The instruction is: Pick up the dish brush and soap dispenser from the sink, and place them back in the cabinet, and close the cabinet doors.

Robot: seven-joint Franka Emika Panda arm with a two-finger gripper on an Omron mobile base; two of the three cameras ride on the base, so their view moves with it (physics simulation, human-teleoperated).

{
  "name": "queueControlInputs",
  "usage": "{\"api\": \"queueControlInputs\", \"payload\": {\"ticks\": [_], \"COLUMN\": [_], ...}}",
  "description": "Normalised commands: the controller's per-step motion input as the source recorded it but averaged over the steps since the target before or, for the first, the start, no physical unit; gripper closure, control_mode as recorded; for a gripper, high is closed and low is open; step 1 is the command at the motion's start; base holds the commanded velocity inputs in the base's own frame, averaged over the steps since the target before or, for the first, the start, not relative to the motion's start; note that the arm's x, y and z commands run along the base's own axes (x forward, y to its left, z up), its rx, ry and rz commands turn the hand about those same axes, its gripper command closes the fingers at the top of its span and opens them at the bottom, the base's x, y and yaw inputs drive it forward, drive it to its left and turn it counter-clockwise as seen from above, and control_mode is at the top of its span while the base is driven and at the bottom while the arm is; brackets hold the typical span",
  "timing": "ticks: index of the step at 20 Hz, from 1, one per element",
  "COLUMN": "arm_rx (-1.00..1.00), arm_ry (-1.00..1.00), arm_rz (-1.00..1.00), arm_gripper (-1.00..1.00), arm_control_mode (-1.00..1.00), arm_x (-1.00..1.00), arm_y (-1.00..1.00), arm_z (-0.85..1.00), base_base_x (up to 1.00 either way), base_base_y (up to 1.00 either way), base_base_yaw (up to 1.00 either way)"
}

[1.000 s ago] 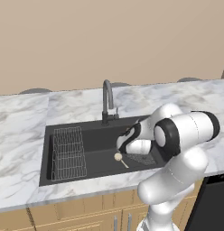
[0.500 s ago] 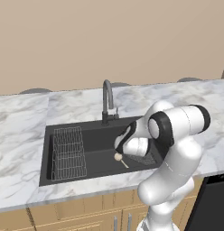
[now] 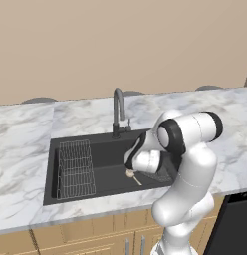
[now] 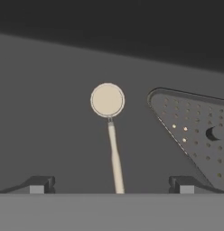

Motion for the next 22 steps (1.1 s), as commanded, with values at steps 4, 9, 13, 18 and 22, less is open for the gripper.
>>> {"api": "queueControlInputs", "payload": {"ticks": [4,9,13,18,22], "arm_rx": [0.00,0.00,0.00,0.00,0.00], "arm_ry": [0.04,0.03,0.01,0.01,0.02], "arm_rz": [0.00,0.00,0.00,0.00,0.00], "arm_gripper": [-1.00,-1.00,-1.00,-1.00,-1.00], "arm_control_mode": [-1.00,-1.00,-1.00,-1.00,-1.00], "arm_x": [0.15,0.14,0.14,0.14,0.15], "arm_y": [0.05,0.04,0.02,0.00,0.01], "arm_z": [-0.19,-0.19,-0.21,-0.22,-0.20], "base_base_x": [0.00,0.00,0.00,0.00,0.00], "base_base_y": [0.00,0.00,0.00,0.00,0.00], "base_base_yaw": [0.00,0.00,0.00,0.00,0.00]}}
